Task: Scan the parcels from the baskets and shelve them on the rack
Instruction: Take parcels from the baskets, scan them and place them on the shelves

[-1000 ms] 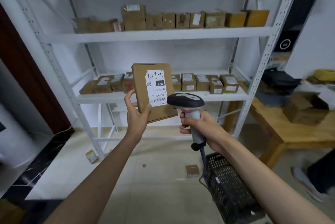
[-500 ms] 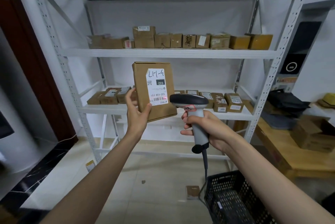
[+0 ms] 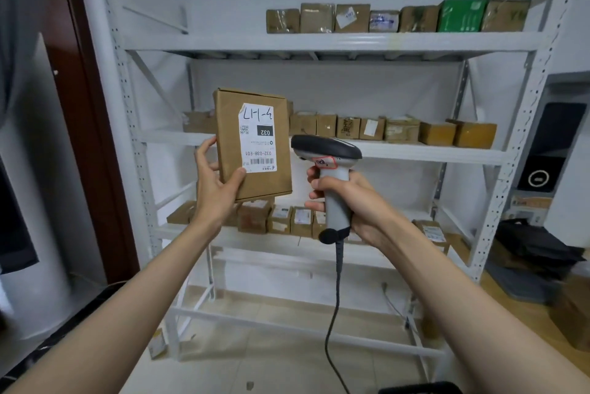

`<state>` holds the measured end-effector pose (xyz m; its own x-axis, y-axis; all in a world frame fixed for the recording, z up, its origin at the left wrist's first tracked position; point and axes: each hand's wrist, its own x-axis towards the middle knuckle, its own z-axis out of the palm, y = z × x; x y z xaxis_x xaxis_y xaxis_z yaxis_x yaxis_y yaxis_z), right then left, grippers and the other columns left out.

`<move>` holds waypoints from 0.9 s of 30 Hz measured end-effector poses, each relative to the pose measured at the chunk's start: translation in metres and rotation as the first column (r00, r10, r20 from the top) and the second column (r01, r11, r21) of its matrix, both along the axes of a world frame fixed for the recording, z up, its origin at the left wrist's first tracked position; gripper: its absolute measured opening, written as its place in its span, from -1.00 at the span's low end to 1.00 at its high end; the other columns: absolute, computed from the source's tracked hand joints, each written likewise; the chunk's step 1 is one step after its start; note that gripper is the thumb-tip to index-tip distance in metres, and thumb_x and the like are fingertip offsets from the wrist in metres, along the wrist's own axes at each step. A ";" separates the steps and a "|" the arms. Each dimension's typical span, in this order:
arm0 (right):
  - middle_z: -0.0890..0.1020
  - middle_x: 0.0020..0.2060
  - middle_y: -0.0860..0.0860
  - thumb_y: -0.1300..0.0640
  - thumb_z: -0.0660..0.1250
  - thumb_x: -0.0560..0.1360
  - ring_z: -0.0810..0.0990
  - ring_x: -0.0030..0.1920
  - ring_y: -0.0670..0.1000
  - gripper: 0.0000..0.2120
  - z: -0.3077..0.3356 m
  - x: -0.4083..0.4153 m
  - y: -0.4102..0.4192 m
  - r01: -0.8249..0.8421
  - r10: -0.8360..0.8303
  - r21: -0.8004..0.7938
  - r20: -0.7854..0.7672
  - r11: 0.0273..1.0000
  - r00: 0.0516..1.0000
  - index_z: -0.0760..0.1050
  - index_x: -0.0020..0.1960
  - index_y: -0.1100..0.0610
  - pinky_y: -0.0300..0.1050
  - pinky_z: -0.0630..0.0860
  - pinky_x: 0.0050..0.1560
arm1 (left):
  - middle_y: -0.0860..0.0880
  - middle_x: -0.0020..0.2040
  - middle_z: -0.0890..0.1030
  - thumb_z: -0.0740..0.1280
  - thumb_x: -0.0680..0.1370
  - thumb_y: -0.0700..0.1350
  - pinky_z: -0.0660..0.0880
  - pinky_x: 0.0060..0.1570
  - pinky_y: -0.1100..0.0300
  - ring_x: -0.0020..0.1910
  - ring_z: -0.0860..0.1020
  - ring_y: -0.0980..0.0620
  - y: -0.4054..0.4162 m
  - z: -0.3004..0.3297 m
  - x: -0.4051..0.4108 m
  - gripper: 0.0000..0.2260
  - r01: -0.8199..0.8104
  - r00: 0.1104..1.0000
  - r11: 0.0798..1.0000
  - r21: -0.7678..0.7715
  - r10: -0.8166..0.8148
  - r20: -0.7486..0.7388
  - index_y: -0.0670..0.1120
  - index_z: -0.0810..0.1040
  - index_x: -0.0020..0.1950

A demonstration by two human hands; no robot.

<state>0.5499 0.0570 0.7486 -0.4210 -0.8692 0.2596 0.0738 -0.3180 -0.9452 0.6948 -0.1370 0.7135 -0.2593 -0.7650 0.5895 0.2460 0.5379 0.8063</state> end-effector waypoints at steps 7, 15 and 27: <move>0.69 -0.10 0.05 0.40 0.39 0.49 0.66 -0.15 -0.01 -0.82 0.052 -0.002 -0.057 0.027 -0.032 -0.117 -0.044 0.993 0.999 0.62 0.06 0.22 -0.10 0.66 -0.13 | -0.03 0.18 0.53 0.42 0.58 -0.14 0.63 0.11 -0.10 0.16 0.59 -0.07 -0.039 0.052 0.008 -0.37 -0.046 0.999 0.996 -0.076 0.047 0.007 0.20 0.14 0.49; 0.74 -0.02 -0.02 0.39 0.43 0.46 0.69 -0.12 -0.09 -0.76 0.097 -0.010 -0.140 0.072 -0.103 -0.164 -0.193 0.984 0.976 0.60 0.07 0.17 -0.18 0.63 -0.14 | -0.01 0.16 0.56 0.44 0.57 -0.09 0.65 -0.01 0.08 0.11 0.62 0.01 -0.126 0.098 -0.006 -0.36 -0.009 0.999 0.996 -0.091 0.006 -0.033 0.25 0.14 0.48; 0.68 0.13 -0.02 0.29 0.46 0.46 0.63 0.13 0.04 -0.62 0.137 -0.068 -0.248 0.249 -0.274 -0.119 -0.307 0.961 0.912 0.52 0.26 0.14 -0.14 0.63 -0.10 | -0.06 0.27 0.51 0.43 0.58 -0.13 0.61 -0.04 0.12 0.11 0.56 0.06 -0.247 0.165 -0.052 -0.38 0.025 0.995 0.997 -0.074 -0.031 -0.090 0.17 0.18 0.50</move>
<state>0.4818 -0.1913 0.8855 -0.5149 -0.7121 0.4773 -0.3212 -0.3560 -0.8776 0.6430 -0.3838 0.8785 -0.2228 -0.7125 0.6653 0.3322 0.5861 0.7390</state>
